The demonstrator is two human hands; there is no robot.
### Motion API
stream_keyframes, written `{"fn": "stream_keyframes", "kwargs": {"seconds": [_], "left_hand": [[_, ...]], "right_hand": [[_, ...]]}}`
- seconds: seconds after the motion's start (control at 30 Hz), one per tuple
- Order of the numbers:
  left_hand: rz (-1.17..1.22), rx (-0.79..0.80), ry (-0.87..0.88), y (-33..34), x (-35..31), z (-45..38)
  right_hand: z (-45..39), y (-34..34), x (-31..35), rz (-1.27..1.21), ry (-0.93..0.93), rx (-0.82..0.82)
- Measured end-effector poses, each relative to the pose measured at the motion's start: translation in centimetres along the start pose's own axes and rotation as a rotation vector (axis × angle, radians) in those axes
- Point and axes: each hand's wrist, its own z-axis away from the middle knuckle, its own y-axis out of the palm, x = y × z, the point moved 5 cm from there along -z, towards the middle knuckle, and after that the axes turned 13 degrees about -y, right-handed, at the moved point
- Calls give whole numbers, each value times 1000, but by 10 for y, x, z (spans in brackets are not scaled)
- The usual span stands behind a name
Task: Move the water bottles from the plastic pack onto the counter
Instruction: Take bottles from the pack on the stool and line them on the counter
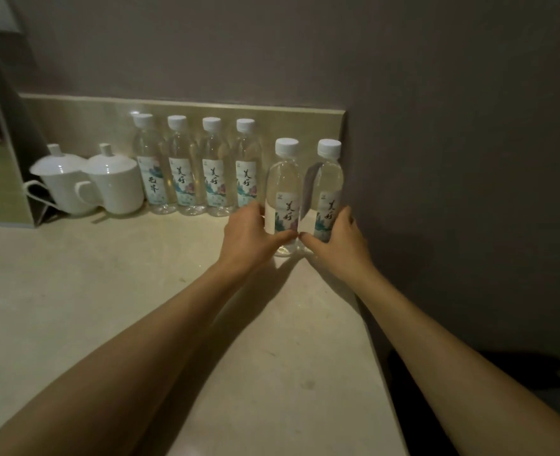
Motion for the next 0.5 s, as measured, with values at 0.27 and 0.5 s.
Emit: {"fn": "stream_keyframes", "kwargs": {"seconds": [0.27,0.5], "left_hand": [[-11,-81,-62,4,-1,-2],[42,-88,-86,7,0,-4]], "right_hand": [[-1,0,7,41,-18,-49],[-6,2,10,8,22,-75]]}}
